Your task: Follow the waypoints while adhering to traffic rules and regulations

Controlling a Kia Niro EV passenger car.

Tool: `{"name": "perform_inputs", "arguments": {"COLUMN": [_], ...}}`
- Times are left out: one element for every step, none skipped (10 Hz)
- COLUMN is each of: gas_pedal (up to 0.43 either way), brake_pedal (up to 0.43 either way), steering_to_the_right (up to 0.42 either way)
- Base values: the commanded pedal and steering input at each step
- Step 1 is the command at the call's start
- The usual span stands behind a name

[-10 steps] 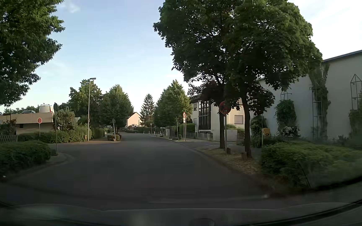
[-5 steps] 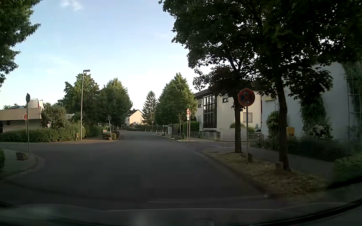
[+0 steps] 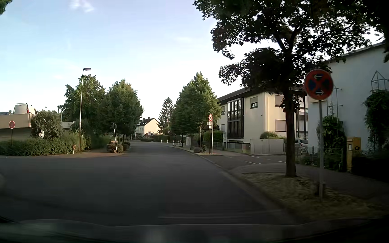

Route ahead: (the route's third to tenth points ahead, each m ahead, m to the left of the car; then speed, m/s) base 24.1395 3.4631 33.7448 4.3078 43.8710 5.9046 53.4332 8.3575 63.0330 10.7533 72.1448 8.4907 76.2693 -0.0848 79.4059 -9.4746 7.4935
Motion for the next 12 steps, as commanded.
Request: {"name": "perform_inputs", "arguments": {"gas_pedal": [0.13,0.13,0.118,0.118,0.118,0.11,0.11,0.11,0.11,0.098,0.087,0.087], "brake_pedal": [0.0,0.0,0.0,0.0,0.0,0.0,0.0,0.0,0.0,0.0,0.0,0.0], "steering_to_the_right": [-0.033,-0.033,-0.032,-0.03,-0.029,-0.025,-0.023,-0.023,-0.023,-0.023,-0.023,-0.023]}}
